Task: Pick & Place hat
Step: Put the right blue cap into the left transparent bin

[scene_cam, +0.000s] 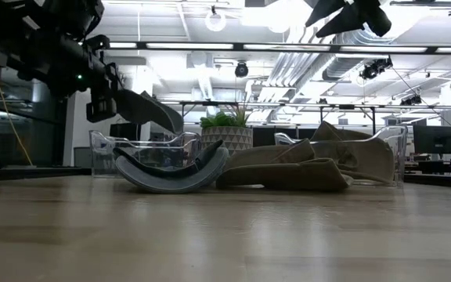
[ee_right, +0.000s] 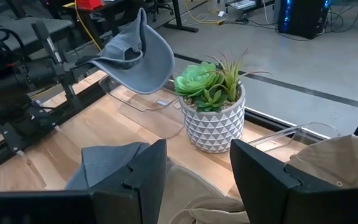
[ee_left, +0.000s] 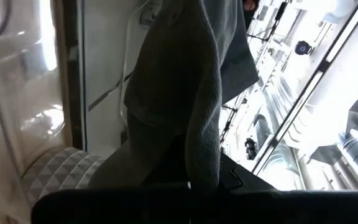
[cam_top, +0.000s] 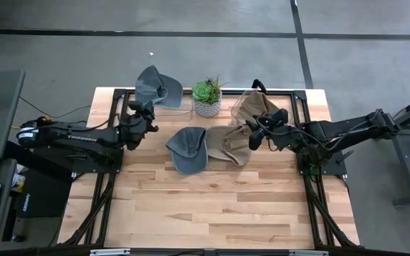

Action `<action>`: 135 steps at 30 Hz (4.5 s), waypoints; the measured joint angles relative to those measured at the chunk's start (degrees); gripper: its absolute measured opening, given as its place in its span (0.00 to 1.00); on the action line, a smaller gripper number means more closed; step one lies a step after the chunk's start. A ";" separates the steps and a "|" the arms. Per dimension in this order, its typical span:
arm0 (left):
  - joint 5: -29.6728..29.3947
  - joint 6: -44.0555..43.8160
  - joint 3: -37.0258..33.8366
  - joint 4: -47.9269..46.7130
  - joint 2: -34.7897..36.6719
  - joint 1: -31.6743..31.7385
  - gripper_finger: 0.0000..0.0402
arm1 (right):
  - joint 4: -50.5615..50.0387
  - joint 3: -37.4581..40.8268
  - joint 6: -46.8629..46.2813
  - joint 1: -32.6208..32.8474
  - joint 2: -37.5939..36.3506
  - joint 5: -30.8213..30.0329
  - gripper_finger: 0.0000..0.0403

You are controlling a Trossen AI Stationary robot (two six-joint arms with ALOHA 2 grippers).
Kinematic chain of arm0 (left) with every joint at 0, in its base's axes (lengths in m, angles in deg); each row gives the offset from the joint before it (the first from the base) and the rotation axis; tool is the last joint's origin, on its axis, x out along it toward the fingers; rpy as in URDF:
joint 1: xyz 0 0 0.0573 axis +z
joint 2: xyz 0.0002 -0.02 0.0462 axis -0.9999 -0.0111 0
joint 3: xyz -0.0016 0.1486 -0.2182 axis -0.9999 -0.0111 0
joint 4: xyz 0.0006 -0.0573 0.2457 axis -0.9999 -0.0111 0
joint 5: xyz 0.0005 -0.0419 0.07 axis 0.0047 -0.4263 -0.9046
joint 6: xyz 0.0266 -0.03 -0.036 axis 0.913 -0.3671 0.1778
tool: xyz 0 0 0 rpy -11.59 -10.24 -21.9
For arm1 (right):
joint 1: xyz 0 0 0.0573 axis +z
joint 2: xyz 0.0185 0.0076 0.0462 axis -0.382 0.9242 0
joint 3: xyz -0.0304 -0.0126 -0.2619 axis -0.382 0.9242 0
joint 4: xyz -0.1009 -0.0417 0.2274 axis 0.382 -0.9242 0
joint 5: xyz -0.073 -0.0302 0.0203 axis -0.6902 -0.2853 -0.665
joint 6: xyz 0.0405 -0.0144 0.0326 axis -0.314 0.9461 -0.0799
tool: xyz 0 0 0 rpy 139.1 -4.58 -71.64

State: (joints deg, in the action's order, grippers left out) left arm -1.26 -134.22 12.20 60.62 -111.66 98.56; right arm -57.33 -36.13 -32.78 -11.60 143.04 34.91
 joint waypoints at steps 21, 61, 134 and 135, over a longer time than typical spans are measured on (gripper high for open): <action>-3.27 -14.35 0.03 4.83 -16.20 -1.31 0.00 | 0.25 -0.02 0.24 0.00 0.02 1.16 0.43; -1.46 -13.89 5.29 5.14 -25.71 -1.31 0.48 | 0.47 -0.02 0.18 0.02 0.02 2.37 0.43; 18.88 41.26 18.01 -25.91 -15.72 6.38 0.00 | 0.43 -0.04 0.14 0.02 0.04 3.76 0.43; 19.50 41.15 18.01 -25.70 -16.36 6.38 0.00 | 0.43 -0.04 0.07 0.02 0.04 3.79 0.43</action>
State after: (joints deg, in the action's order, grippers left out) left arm 18.24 -93.07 30.21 34.92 -128.02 104.93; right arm -56.90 -36.18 -32.71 -11.58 143.08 38.69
